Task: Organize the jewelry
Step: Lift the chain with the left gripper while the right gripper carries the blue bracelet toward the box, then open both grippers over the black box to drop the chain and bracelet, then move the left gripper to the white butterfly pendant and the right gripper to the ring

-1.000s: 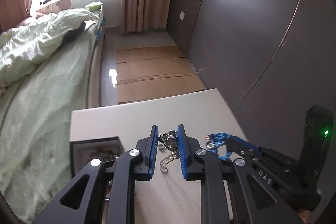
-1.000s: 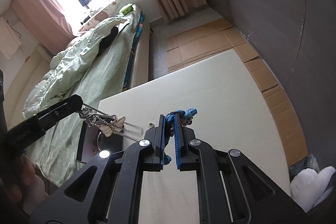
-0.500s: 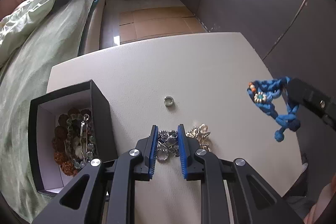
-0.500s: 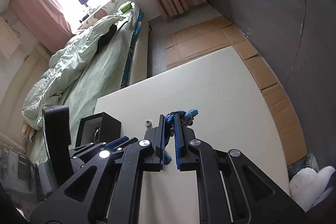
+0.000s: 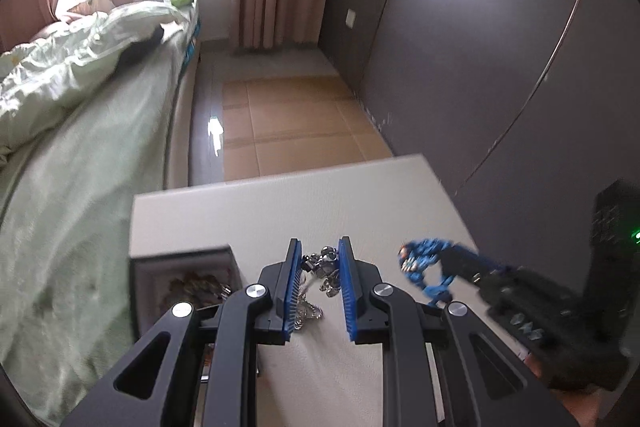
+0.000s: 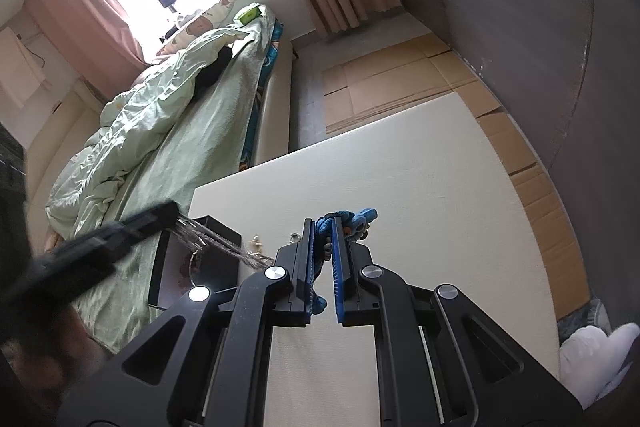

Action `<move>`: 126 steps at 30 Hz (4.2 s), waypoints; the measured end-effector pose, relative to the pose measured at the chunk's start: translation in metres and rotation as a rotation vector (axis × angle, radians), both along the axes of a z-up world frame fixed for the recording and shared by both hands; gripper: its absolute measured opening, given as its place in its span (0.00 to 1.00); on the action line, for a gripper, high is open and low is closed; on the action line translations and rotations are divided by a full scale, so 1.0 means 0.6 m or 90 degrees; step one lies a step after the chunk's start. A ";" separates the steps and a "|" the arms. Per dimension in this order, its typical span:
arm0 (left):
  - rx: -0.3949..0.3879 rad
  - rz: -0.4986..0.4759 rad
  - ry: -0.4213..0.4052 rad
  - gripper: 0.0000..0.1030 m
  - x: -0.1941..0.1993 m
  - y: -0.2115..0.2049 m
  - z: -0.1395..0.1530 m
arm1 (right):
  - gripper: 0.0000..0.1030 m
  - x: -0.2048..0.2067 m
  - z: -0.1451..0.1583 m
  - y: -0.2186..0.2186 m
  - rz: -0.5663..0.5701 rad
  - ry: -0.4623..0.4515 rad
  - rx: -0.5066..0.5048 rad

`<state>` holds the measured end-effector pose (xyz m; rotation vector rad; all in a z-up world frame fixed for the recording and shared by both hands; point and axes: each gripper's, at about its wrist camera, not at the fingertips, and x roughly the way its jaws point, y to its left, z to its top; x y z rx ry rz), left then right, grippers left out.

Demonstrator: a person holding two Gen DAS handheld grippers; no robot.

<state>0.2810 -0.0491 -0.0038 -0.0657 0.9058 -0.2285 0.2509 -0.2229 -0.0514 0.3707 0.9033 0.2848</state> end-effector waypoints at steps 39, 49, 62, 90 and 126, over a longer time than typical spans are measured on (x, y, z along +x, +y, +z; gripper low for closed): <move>0.046 0.087 -0.189 0.16 -0.096 0.155 0.317 | 0.09 -0.026 0.073 0.070 0.070 -0.112 0.106; -0.014 0.102 -0.069 0.17 -0.057 0.197 0.140 | 0.09 -0.017 0.070 0.102 0.106 -0.106 0.117; -0.090 0.204 -0.060 0.74 -0.095 0.244 -0.010 | 0.09 -0.006 0.046 0.176 0.157 -0.081 0.127; -0.100 0.234 -0.068 0.75 -0.116 0.252 -0.057 | 0.74 0.008 0.009 0.124 0.088 -0.023 0.075; 0.060 0.034 0.154 0.28 0.074 -0.026 -0.151 | 0.44 0.029 -0.044 -0.057 -0.004 0.086 0.081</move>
